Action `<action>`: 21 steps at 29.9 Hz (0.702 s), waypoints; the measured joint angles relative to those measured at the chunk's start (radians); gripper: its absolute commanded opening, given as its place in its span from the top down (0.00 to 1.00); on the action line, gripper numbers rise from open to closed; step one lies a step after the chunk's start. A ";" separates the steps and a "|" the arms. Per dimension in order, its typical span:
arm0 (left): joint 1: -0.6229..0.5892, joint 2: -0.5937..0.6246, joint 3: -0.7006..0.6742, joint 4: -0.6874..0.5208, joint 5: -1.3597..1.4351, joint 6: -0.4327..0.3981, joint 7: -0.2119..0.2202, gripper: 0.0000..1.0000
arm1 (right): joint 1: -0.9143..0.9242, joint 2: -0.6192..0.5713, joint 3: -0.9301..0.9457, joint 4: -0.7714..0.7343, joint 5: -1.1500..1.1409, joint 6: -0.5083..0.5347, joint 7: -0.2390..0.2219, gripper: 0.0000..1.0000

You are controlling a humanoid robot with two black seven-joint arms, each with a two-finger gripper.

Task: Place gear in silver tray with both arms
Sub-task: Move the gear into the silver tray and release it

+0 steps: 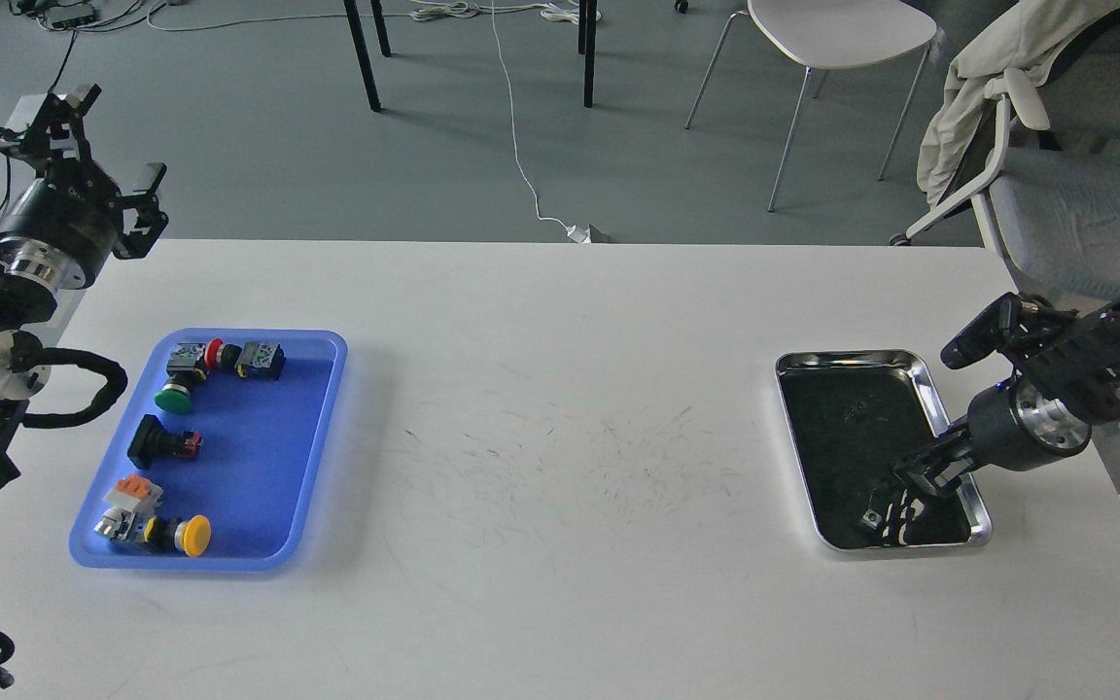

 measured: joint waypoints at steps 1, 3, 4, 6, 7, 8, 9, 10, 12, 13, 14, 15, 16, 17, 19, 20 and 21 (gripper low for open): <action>0.000 0.000 0.000 0.000 0.000 0.000 0.000 0.01 | -0.001 0.001 0.001 -0.002 0.000 0.000 -0.001 0.88; 0.000 0.000 0.000 0.000 0.000 0.000 0.000 0.01 | -0.002 0.004 0.002 -0.007 0.000 -0.001 -0.002 0.86; 0.000 0.000 0.000 0.000 0.000 0.000 0.000 0.01 | -0.003 0.006 0.003 -0.008 0.000 -0.001 -0.003 0.85; 0.000 0.000 0.000 0.000 0.000 0.000 0.000 0.01 | -0.004 0.013 0.004 -0.009 0.000 -0.002 -0.003 0.81; 0.000 0.000 0.000 0.000 0.000 0.000 0.000 0.01 | -0.005 0.015 0.005 -0.010 0.000 -0.004 -0.004 0.78; 0.000 0.000 0.000 0.000 0.000 0.000 0.000 0.01 | -0.006 0.016 0.005 -0.010 0.000 -0.007 -0.004 0.75; 0.000 0.001 0.000 0.000 0.000 0.000 0.000 0.01 | -0.006 0.016 0.005 -0.010 0.001 -0.010 -0.004 0.74; 0.000 0.002 0.000 0.000 0.000 0.000 0.000 0.01 | -0.006 0.017 0.006 -0.011 0.001 -0.012 -0.005 0.73; 0.000 0.004 0.000 0.000 0.000 0.000 0.000 0.01 | -0.006 0.017 0.008 -0.011 0.002 -0.014 -0.005 0.69; 0.000 0.005 0.000 0.000 0.000 0.000 0.000 0.01 | -0.006 0.017 0.009 -0.011 0.002 -0.015 -0.005 0.67; 0.000 0.005 0.000 0.000 0.000 0.000 0.000 0.01 | -0.006 0.017 0.009 -0.011 0.002 -0.016 -0.005 0.65; 0.000 0.006 0.000 0.000 0.000 0.000 0.000 0.01 | -0.006 0.017 0.009 -0.011 0.002 -0.017 -0.005 0.63; 0.000 0.006 0.000 0.000 0.000 0.000 0.000 0.01 | -0.006 0.017 0.010 -0.010 0.003 -0.018 -0.005 0.63; 0.000 0.007 0.000 0.000 0.000 0.000 0.000 0.01 | -0.005 0.017 0.010 -0.010 0.004 -0.018 -0.005 0.62; 0.000 0.007 0.000 0.000 0.000 0.000 0.000 0.01 | -0.004 0.017 0.011 -0.009 0.005 -0.018 -0.005 0.59; 0.000 0.007 0.000 0.000 0.000 0.000 0.000 0.01 | -0.004 0.018 0.012 -0.009 0.005 -0.019 -0.005 0.56; 0.000 0.007 0.000 0.000 0.000 0.000 0.000 0.01 | -0.004 0.018 0.012 -0.009 0.005 -0.020 -0.005 0.54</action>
